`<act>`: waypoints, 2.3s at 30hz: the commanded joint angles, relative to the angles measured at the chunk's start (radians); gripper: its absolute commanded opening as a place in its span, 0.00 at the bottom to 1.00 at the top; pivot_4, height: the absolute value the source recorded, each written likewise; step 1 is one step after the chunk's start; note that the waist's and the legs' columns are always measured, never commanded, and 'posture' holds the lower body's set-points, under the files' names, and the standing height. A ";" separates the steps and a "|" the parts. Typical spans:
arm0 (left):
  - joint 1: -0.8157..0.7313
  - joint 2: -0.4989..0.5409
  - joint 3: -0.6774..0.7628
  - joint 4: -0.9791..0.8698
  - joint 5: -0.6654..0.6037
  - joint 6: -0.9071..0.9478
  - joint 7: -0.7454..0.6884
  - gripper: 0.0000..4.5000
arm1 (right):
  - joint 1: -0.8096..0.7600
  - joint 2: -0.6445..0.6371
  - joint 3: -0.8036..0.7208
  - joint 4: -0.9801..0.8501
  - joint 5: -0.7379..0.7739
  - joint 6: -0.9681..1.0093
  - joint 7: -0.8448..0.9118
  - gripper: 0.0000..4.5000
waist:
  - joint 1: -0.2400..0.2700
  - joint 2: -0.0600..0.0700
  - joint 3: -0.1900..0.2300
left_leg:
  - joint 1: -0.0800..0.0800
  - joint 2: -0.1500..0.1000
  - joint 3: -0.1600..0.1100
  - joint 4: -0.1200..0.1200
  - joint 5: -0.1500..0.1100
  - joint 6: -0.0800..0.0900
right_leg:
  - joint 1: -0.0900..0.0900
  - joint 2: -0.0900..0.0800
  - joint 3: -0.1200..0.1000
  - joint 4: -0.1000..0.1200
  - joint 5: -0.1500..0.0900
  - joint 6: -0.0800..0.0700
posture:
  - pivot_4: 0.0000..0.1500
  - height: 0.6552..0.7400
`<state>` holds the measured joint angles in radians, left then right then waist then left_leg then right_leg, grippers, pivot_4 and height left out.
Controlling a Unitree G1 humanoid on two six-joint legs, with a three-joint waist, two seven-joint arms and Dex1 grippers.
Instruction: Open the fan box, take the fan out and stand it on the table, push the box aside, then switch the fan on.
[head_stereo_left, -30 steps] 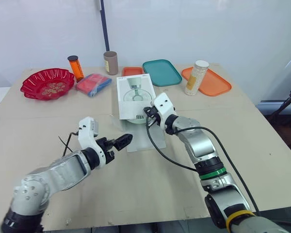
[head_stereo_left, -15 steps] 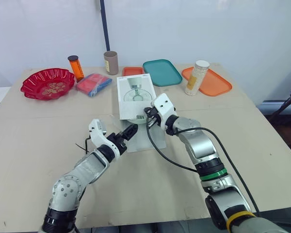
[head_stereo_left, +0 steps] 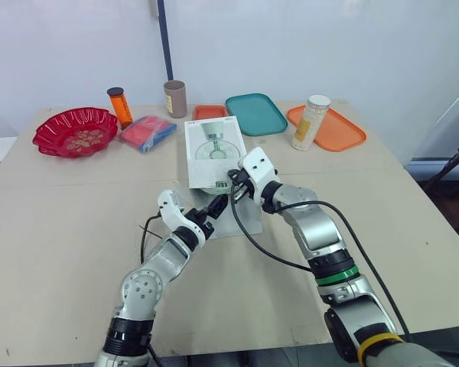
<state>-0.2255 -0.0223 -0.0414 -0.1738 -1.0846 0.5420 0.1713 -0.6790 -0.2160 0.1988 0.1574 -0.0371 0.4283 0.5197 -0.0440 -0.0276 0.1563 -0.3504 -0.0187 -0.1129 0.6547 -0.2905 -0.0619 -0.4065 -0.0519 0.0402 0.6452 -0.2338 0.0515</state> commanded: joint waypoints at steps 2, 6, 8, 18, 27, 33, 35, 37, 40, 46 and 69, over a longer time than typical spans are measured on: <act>-0.032 -0.047 0.041 0.018 0.045 -0.039 -0.051 0.99 | 0.026 -0.003 0.032 0.024 -0.011 0.036 0.012 0.00 | 0.000 0.000 0.000 | 0.000 0.000 0.000 0.000 0.000 0.000 | 0.000 0.000 0.000 0.000 0.000 0.000 | 1.00 1.00; -0.053 -0.094 0.073 0.051 0.082 -0.067 -0.072 0.99 | 0.026 -0.003 0.031 0.020 -0.011 0.040 0.010 0.00 | 0.000 0.000 0.000 | 0.000 0.000 0.000 0.000 0.000 0.000 | 0.000 0.000 0.000 0.000 0.000 0.000 | 1.00 1.00; -0.064 -0.107 0.076 0.069 0.095 -0.071 -0.088 0.99 | 0.027 -0.003 0.030 0.017 -0.011 0.043 0.010 0.00 | 0.000 0.000 0.000 | 0.000 0.000 0.000 0.000 0.000 0.000 | 0.000 0.000 0.000 0.000 0.000 0.000 | 1.00 1.00; -0.100 -0.163 0.077 0.136 0.125 -0.064 -0.117 0.99 | 0.031 -0.005 0.030 0.004 -0.013 0.057 0.008 0.00 | 0.000 0.000 0.000 | -0.001 0.000 0.000 0.000 0.000 0.000 | 0.000 0.000 0.000 0.000 0.000 0.001 | 1.00 1.00; -0.132 -0.206 0.093 0.206 0.150 -0.084 -0.123 0.99 | 0.029 -0.007 0.031 0.001 -0.016 0.062 0.013 0.00 | 0.000 0.000 0.000 | -0.001 0.000 0.000 0.000 0.000 0.000 | 0.000 0.000 0.000 0.000 0.000 0.001 | 1.00 1.00; -0.120 -0.222 0.092 0.202 0.161 -0.076 -0.116 0.99 | 0.027 -0.005 0.033 0.000 -0.016 0.063 0.014 0.00 | 0.000 0.000 0.000 | -0.001 0.000 -0.001 0.000 0.000 0.000 | 0.000 0.000 0.000 0.000 0.000 0.001 | 1.00 1.00; -0.110 -0.222 0.092 0.196 0.162 -0.074 -0.114 0.99 | 0.025 -0.004 0.032 0.003 -0.015 0.063 0.013 0.00 | 0.000 0.000 0.000 | -0.001 0.000 -0.001 0.000 0.000 0.000 | 0.000 0.000 0.000 0.000 0.000 0.001 | 1.00 1.00; -0.108 -0.221 0.097 0.199 0.165 -0.076 -0.111 0.94 | 0.024 -0.002 0.033 0.005 -0.015 0.063 0.013 0.00 | 0.000 0.000 0.000 | -0.001 0.000 -0.001 0.000 0.000 0.000 | 0.000 0.000 0.000 0.000 0.000 0.001 | 1.00 1.00; -0.111 -0.223 0.101 0.204 0.165 -0.075 -0.105 0.74 | 0.024 -0.001 0.033 0.003 -0.014 0.063 0.013 0.00 | 0.000 0.000 0.000 | -0.001 0.000 -0.001 0.000 0.000 0.000 | 0.000 0.000 0.000 0.000 0.000 0.001 | 1.00 1.00; -0.109 -0.225 0.096 0.205 0.158 -0.065 -0.111 0.68 | 0.025 -0.001 0.033 0.000 -0.014 0.066 0.013 0.00 | 0.000 0.000 0.000 | -0.001 0.000 -0.001 0.000 0.000 0.000 | 0.000 0.000 0.000 0.000 0.000 0.001 | 1.00 1.00; -0.085 -0.245 0.099 0.198 0.125 -0.054 -0.119 0.33 | 0.035 0.002 0.041 -0.015 -0.015 0.074 0.016 0.00 | -0.001 0.000 0.000 | -0.001 0.000 -0.001 0.000 0.000 0.000 | 0.000 0.000 0.000 0.000 -0.001 0.001 | 1.00 1.00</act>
<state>-0.3728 -0.1586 0.0667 0.0575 -0.9565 0.4985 0.0551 -0.6737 -0.2184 0.1988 0.1204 -0.0457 0.4759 0.5203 -0.0448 -0.0275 0.1564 -0.3512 -0.0188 -0.1138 0.6547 -0.2906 -0.0619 -0.4067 -0.0520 0.0398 0.6449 -0.2344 0.0526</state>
